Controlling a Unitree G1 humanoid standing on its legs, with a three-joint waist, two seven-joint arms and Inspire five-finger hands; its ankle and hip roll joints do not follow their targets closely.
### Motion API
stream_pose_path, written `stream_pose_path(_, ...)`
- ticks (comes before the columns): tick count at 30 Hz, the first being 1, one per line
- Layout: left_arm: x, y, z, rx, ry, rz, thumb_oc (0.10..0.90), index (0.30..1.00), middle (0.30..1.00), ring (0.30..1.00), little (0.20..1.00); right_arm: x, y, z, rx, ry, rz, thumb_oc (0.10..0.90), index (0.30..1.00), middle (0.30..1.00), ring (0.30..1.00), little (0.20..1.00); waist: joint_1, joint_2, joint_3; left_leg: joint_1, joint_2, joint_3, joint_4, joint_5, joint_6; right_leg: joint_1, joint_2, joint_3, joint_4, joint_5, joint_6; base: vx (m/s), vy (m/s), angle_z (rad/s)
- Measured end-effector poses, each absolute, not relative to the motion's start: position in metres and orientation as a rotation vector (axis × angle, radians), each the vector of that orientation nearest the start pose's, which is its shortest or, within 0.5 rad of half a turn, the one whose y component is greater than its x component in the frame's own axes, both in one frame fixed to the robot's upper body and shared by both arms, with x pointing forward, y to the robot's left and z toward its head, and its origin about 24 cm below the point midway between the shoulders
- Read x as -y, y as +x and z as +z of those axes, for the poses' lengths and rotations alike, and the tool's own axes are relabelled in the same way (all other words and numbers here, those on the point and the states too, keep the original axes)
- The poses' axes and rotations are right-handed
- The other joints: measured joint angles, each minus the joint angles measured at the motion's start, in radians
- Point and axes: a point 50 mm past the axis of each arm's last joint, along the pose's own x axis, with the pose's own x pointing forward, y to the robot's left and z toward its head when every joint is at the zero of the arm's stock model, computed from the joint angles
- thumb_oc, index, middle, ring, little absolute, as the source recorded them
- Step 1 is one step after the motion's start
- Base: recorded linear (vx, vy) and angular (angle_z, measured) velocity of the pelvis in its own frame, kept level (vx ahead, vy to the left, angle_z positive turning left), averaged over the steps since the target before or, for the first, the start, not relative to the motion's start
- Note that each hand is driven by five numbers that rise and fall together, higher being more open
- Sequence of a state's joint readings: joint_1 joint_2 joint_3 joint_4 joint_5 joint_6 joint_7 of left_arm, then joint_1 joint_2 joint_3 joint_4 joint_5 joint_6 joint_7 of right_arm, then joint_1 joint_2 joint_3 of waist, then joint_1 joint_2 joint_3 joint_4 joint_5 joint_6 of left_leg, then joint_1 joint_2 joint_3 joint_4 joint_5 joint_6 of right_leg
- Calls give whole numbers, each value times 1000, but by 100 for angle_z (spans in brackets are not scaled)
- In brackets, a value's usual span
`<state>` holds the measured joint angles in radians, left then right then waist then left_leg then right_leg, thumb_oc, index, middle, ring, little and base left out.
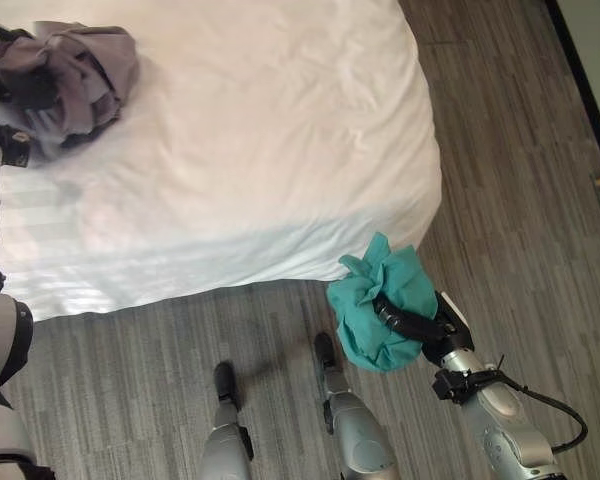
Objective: Pick up bed clothes into laundry basket.
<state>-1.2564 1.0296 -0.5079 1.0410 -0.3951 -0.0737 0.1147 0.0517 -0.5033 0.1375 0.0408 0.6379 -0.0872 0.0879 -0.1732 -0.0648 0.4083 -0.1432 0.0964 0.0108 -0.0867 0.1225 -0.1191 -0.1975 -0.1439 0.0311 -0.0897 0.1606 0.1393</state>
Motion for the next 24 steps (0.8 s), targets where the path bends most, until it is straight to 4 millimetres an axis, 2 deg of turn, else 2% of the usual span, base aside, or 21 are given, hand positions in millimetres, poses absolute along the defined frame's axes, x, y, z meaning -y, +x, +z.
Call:
stream_pose_path(1,-352,353,323,293,627,514,400,300,300,300,300,216,242,43,-55,142,158,400,300,300,300,300,9,8,2,3,-2,-10,0,0,0,7,-2,-9,1,0,0,13,5,25)
stream_pose_path(4,-317,351,320,432,557,338,400,300,300,300,300,227,248,43,-58,138,87,400,300,300,300,300,53,46,4,43,-14,-30,0,2,2,63,-17,-34,0,-7,6,63,-5,21)
stream_pose_path(5,-309,348,315,465,528,289,400,300,300,300,300,230,247,41,-65,129,67,400,300,300,300,300,53,52,3,57,-17,-37,0,0,5,80,-21,-40,0,-11,8,74,-16,40)
stream_pose_path(7,-284,328,293,565,481,132,400,300,300,300,300,242,246,42,-52,115,2,400,300,300,300,300,63,82,-14,96,-31,-58,0,-14,24,130,-36,-54,1,-33,20,33,-6,30)
stream_pose_path(8,-277,321,285,582,460,93,400,300,300,300,300,246,246,44,-44,113,-22,400,300,300,300,300,86,96,-24,100,-36,-66,0,-15,25,138,-42,-61,3,-37,24,42,-24,8)
stream_pose_path(9,-274,308,274,613,395,63,400,300,300,300,300,251,245,46,-33,105,-48,400,300,300,300,300,82,108,-35,110,-40,-64,-1,-21,32,147,-49,-55,1,-45,30,71,-46,10)
stream_pose_path(10,-272,295,257,619,312,53,400,300,300,300,300,257,243,47,-28,101,-76,400,300,300,300,300,99,126,-48,117,-45,-69,-1,-22,34,158,-55,-65,4,-46,32,46,-44,9)
stream_pose_path(12,-269,264,209,617,83,95,400,300,300,300,300,269,237,46,-35,81,-136,400,300,300,300,300,112,154,-66,161,-56,-75,-1,-33,42,209,-70,-73,1,-58,39,52,-26,17)
stream_pose_path(13,-270,253,188,567,40,120,400,300,300,300,300,274,233,45,-43,68,-161,400,300,300,300,300,118,158,-80,172,-57,-79,-1,-38,44,225,-71,-82,2,-69,42,26,-28,14)
stream_pose_path(14,-271,243,164,506,-24,161,400,300,300,300,300,278,229,42,-55,59,-177,400,300,300,300,300,141,162,-113,169,-56,-79,-1,-45,44,216,-72,-84,12,-84,45,26,-24,10)
stream_pose_path(16,-277,221,120,366,-125,271,400,300,300,300,300,279,225,39,-76,48,-183,400,300,300,300,300,157,155,-150,182,-60,-78,-1,-50,50,227,-75,-80,15,-87,43,18,-13,0)
stream_pose_path(17,-277,216,108,320,-154,295,400,300,300,300,300,279,224,38,-80,47,-183,400,300,300,300,300,161,150,-155,185,-60,-79,0,-50,50,230,-74,-82,16,-87,44,33,-28,4)
stream_pose_path(20,-277,186,47,76,-316,403,400,300,300,300,300,275,221,33,-97,55,-185,400,300,300,300,300,170,115,-186,200,-65,-82,-1,-53,53,250,-80,-89,15,-94,50,10,-13,7)
stream_pose_path(22,-274,177,24,-37,-340,417,400,300,300,300,300,273,221,31,-98,69,-186,400,300,300,300,300,175,102,-193,204,-67,-83,-1,-54,54,254,-82,-89,15,-95,51,-7,-18,0)
stream_pose_path(24,-257,169,-4,-155,-410,425,400,300,300,300,300,271,219,28,-101,88,-194,400,300,300,300,300,184,92,-199,206,-74,-86,-1,-55,57,256,-89,-87,16,-96,54,1,-42,1)
